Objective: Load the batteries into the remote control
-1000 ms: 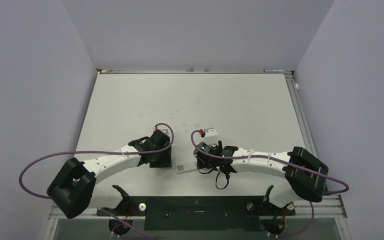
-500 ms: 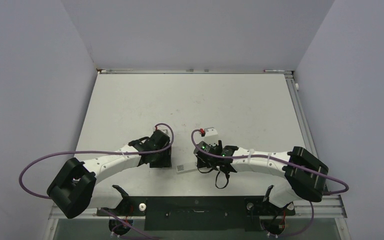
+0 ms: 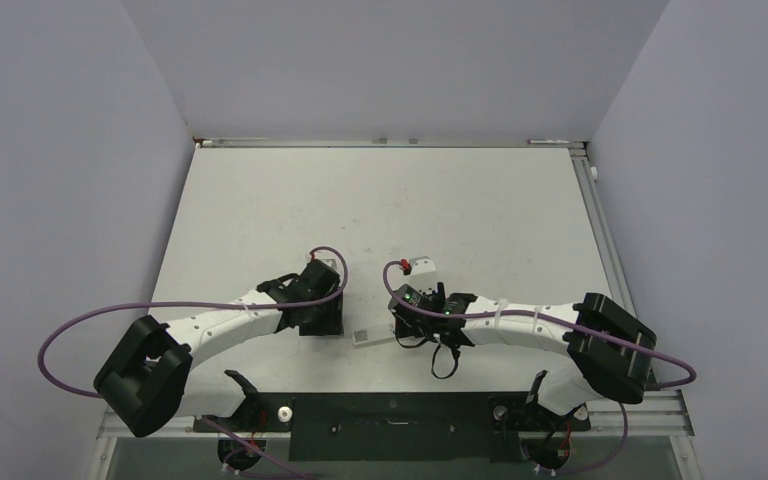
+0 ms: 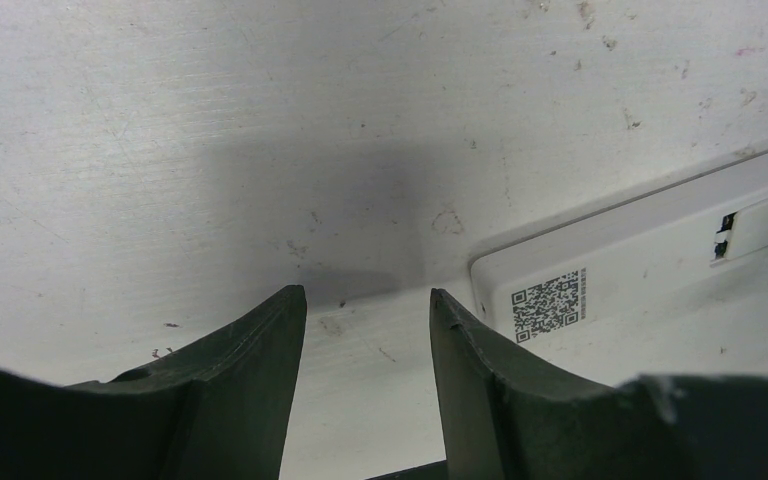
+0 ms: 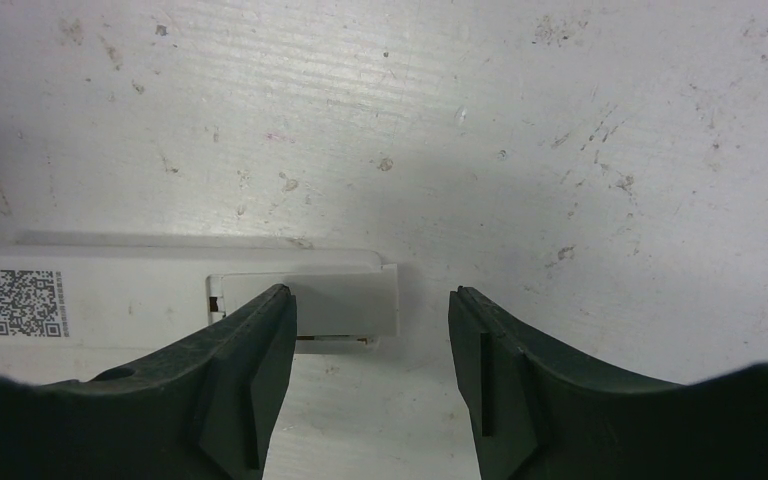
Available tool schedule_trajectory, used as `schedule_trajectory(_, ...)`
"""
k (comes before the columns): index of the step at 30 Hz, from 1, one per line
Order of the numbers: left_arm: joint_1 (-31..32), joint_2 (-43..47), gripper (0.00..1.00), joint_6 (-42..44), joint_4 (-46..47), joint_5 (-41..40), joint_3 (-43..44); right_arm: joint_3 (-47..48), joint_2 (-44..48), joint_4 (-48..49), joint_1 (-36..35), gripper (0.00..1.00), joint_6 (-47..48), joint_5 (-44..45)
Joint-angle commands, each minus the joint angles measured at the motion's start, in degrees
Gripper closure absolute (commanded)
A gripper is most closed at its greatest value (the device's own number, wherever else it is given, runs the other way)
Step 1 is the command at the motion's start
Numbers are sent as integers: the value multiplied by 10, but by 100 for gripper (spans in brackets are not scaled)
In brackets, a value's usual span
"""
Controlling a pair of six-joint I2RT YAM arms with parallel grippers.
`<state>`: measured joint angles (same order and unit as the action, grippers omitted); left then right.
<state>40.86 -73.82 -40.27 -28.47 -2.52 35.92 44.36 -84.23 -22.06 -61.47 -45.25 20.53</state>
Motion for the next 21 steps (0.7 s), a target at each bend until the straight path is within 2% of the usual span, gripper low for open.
schedule_trajectory(1, -2, 12, 54, 1, 14, 4, -2, 1, -2, 8, 3, 44, -2, 8)
schedule_trajectory(8, -2, 12, 54, 1, 14, 4, -2, 15, 18, -1, 3, 44, -3, 26)
schedule_trajectory(21, -2, 12, 54, 1, 13, 5, -3, 25, 2, 7, 3, 46, -3, 16)
